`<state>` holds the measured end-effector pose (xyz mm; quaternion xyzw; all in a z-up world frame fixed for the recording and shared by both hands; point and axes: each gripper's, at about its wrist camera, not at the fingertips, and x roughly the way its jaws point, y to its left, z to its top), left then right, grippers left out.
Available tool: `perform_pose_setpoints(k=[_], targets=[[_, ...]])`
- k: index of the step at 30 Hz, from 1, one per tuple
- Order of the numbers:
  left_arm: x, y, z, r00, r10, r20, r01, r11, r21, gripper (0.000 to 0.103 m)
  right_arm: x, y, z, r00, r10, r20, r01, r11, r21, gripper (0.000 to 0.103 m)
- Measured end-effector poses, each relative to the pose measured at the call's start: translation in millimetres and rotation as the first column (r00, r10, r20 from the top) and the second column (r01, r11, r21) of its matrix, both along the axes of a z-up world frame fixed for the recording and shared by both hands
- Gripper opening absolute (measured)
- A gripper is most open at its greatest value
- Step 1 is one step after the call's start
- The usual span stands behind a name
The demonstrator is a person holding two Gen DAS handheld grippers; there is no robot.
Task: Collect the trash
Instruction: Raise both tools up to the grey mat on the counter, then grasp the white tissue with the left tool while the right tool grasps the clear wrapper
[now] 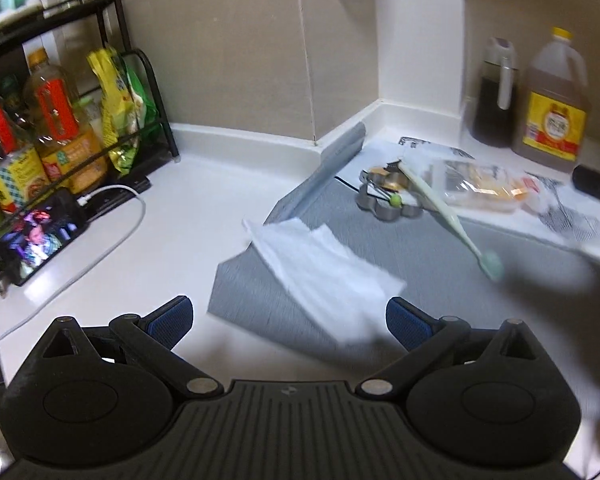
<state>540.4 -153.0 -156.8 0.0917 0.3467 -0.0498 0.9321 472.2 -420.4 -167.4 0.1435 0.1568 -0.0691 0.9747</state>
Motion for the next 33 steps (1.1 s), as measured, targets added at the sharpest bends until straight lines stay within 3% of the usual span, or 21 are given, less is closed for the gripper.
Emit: perform_pose_setpoints(k=[3,9,15,17,18,19,21,22,23,25,27,33], targets=[[26,-5,-6,0.999,0.002,-0.039,-0.002,1.000,-0.016,0.103,39,4,-7,0.999,-0.010,-0.051,0.003,0.990,-0.143,0.103],[65,-11,-27,0.991,0.005,-0.136,-0.012,0.999,-0.046,0.103,97,16,-22,0.986,0.042,-0.163,-0.100,0.926,-0.364,0.103],[84,-18,-33,0.988,0.000,-0.156,-0.006,0.999,-0.037,0.103,146,27,-42,0.935,0.132,-0.328,-0.279,0.845,-0.456,0.103],[89,-22,-37,0.985,-0.003,-0.174,-0.003,0.999,-0.037,0.103,159,26,-53,0.915,0.131,-0.383,-0.308,0.839,-0.449,0.103],[88,-23,-38,0.986,-0.002,-0.170,-0.004,0.999,-0.035,0.103,157,23,-56,0.928,0.142,-0.345,-0.293,0.850,-0.437,0.103],[86,-24,-38,0.988,-0.006,-0.153,0.000,0.999,-0.039,0.096,157,20,-59,0.929,0.149,-0.339,-0.292,0.858,-0.422,0.101],[83,-22,-35,0.991,-0.032,-0.128,0.024,0.998,-0.065,0.064,152,17,-58,0.933,0.161,-0.322,-0.289,0.868,-0.404,0.075],[84,-21,-34,0.989,-0.044,-0.144,0.032,0.996,-0.082,0.039,149,18,-58,0.940,0.145,-0.309,-0.272,0.865,-0.421,0.058],[85,-18,-33,0.986,-0.043,-0.161,0.026,0.994,-0.106,0.021,147,19,-58,0.944,0.124,-0.304,-0.258,0.854,-0.452,0.052],[85,-14,-31,0.985,-0.034,-0.170,0.010,0.989,-0.144,0.010,140,21,-59,0.948,0.110,-0.298,-0.251,0.836,-0.488,0.043],[81,-11,-27,0.988,-0.030,-0.149,0.009,0.990,-0.144,0.007,133,20,-57,0.956,0.079,-0.281,-0.216,0.839,-0.499,0.035],[58,-8,-13,0.995,-0.041,-0.093,0.026,0.988,-0.154,0.003,107,3,-38,0.971,-0.020,-0.238,-0.089,0.894,-0.439,0.027]])
